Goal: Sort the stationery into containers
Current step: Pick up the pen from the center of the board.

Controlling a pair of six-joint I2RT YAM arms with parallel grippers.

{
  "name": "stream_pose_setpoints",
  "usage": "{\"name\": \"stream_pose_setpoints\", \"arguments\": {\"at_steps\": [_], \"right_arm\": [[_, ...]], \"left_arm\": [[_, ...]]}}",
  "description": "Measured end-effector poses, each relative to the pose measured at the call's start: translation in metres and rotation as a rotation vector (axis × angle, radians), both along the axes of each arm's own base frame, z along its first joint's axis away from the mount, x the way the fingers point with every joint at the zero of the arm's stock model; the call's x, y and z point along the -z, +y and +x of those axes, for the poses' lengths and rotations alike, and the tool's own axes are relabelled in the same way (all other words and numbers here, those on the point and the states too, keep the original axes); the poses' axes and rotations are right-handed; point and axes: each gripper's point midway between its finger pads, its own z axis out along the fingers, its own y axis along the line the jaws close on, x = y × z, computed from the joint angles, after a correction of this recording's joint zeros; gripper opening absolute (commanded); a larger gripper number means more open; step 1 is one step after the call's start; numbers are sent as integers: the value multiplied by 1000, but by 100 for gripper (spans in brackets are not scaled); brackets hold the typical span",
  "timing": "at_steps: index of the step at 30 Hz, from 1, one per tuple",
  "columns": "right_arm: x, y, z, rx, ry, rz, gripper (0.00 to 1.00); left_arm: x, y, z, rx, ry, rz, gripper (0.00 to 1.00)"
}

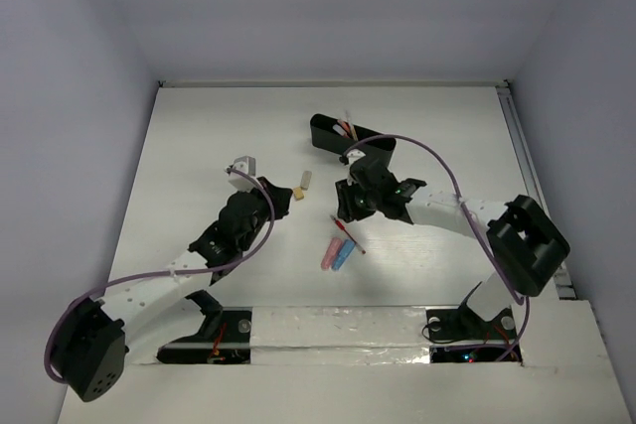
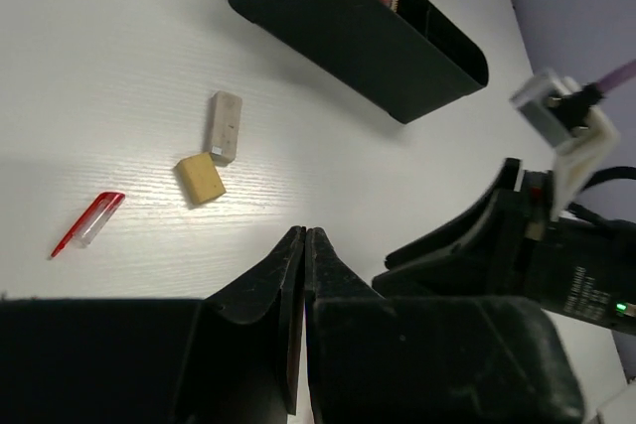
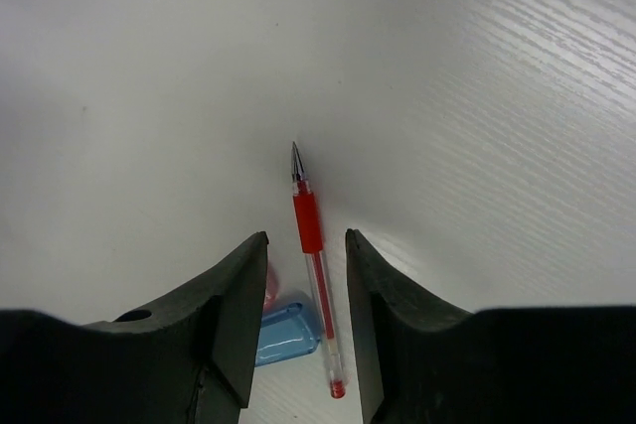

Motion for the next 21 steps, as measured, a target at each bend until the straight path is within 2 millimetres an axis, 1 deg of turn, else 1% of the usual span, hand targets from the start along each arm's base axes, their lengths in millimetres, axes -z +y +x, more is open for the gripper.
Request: {"name": "stream_pose_setpoints", "arguments": {"at_steps": [4, 7, 11, 14, 18, 21], "right_arm": [[15, 2, 1, -29, 41, -57, 43], [26, 1, 1, -47, 70, -97, 43], [36, 1, 0, -68, 100, -138, 43], [39, 5, -1, -87, 110, -159, 43], [49, 6, -4, -98, 126, -199, 37], [49, 4, 2, -83, 112, -233, 32]], "left_arm": [[-12, 1, -7, 22, -22, -20, 5], [-16, 1, -12, 39, -25, -27, 5], [-19, 3, -17, 50, -25, -30, 6], [-27, 5, -21, 53, -45, -46, 6], [-27, 7, -24, 58, -51, -49, 6], [-25, 6, -25, 64, -45, -43, 5]]}}
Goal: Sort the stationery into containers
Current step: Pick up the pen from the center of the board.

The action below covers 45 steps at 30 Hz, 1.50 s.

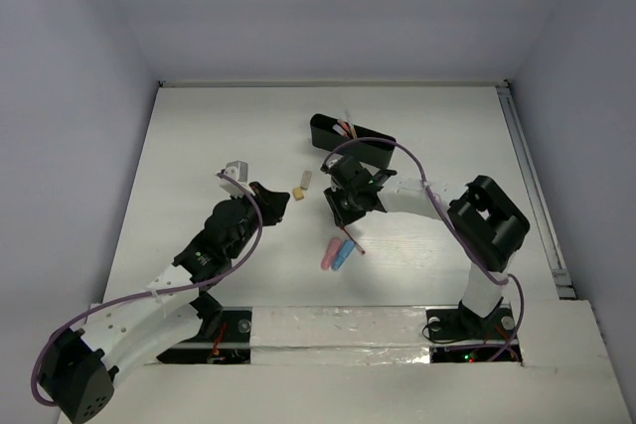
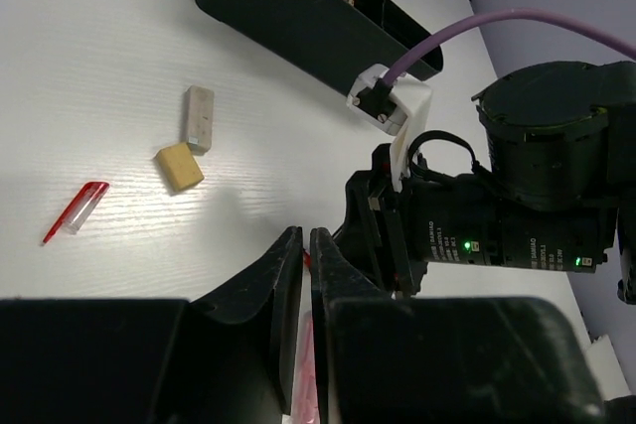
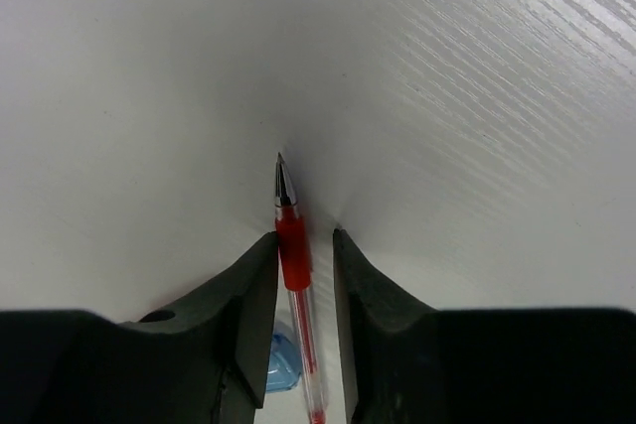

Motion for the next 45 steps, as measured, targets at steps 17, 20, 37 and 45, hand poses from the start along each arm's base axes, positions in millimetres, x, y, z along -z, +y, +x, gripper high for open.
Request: {"name": "stream_pose_setpoints", "arguments": {"at_steps": [17, 20, 37, 45], "right_arm": [[3, -2, 13, -6, -38, -113, 29], [3, -4, 18, 3, -58, -128, 27], [-47, -27, 44, 92, -272, -125, 0], [-188, 9, 52, 184, -528, 396, 0]], "left_arm": [[8, -5, -3, 34, 11, 9, 8], [10, -5, -3, 37, 15, 13, 12], [12, -21, -14, 153, 27, -3, 26], [8, -44, -26, 298, 15, -29, 25]]}}
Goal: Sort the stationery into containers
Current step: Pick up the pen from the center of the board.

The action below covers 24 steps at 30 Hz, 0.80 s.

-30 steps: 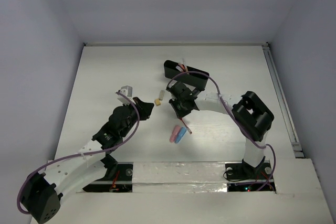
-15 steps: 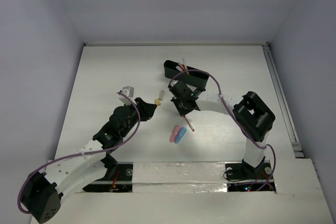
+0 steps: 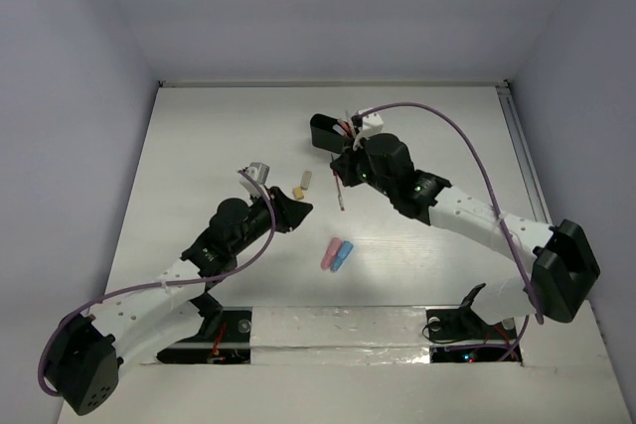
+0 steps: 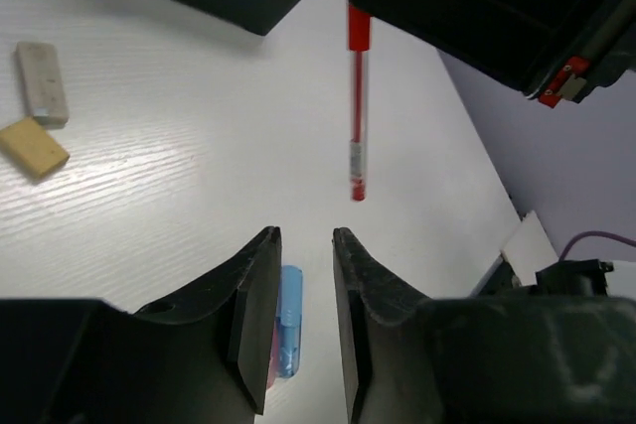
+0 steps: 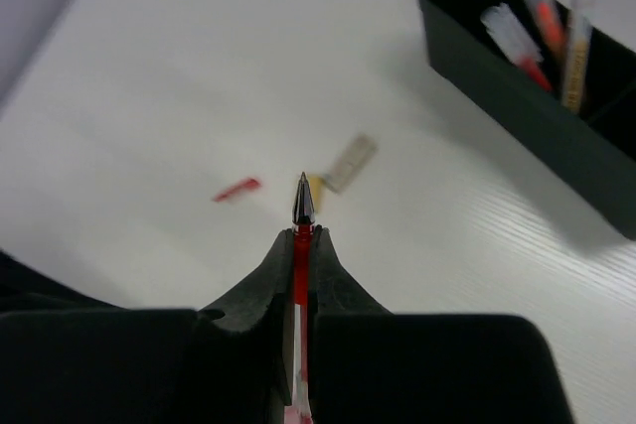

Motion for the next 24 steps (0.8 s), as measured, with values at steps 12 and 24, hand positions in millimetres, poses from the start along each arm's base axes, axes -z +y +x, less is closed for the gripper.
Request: {"name": "stream_pose_setpoints", "arguments": {"at_steps": [12, 24], "right_arm": [[22, 46, -26, -70, 188, 409, 0], [-7, 64, -37, -150, 221, 579, 0]], "left_arm": [[-18, 4, -3, -11, -82, -84, 43], [1, -2, 8, -23, -52, -58, 41]]}}
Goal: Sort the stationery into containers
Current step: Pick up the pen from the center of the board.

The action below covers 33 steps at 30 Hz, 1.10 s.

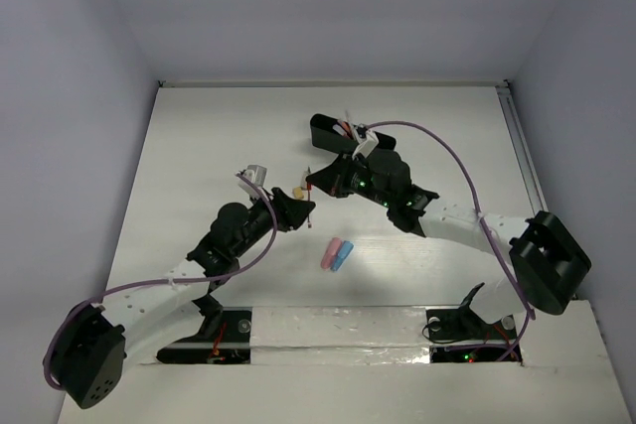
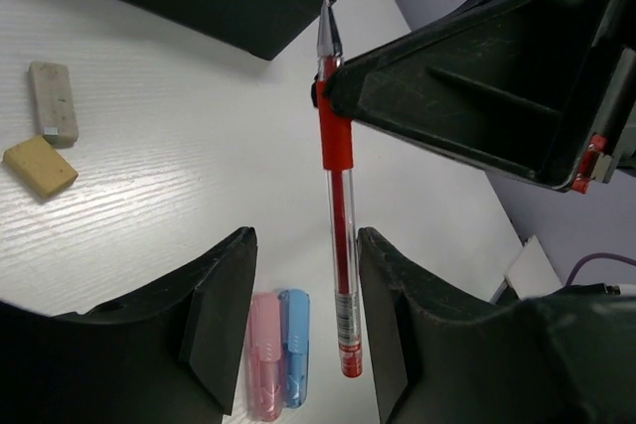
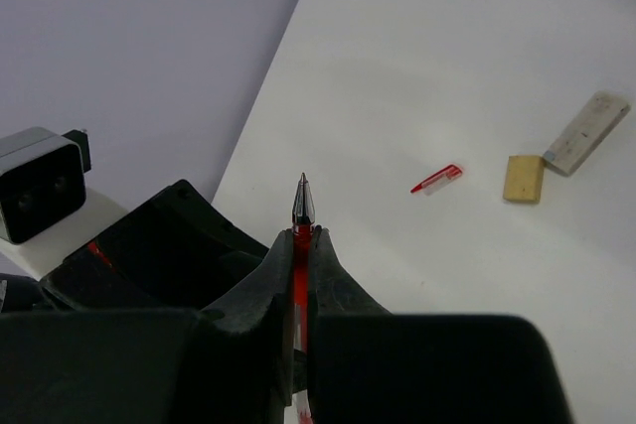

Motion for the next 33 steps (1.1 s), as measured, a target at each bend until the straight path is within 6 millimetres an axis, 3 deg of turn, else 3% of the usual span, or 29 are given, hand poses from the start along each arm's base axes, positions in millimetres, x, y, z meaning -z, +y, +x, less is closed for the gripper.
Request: {"name": "stream_pose_setpoints", "arguments": {"at_steps": [7, 16, 21, 24, 28, 30, 31, 33], "right_arm": [[5, 4, -7, -36, 30, 14, 0], [10, 9, -11, -68, 51, 28, 0], [12, 10, -10, -77, 61, 38, 0], [11, 11, -12, -83, 64, 51, 0], [10, 11, -12, -83, 64, 55, 0], [10, 11, -12, -84, 64, 54, 13], [10, 11, -12, -83, 65, 54, 29], [10, 11, -13, -86, 65, 52, 42]], "left_arm": [[-6, -3, 2, 4, -22, -18, 33], [-2, -6, 2, 19, -12, -18, 0], [-1, -4, 2, 14, -7, -13, 6], [-2, -3, 1, 11, -8, -13, 0], [-2, -3, 0, 15, -8, -14, 0], [-2, -3, 0, 15, -6, -11, 0], [-3, -3, 0, 14, -6, -8, 0], [-4, 0, 0, 7, 0, 11, 0]]}}
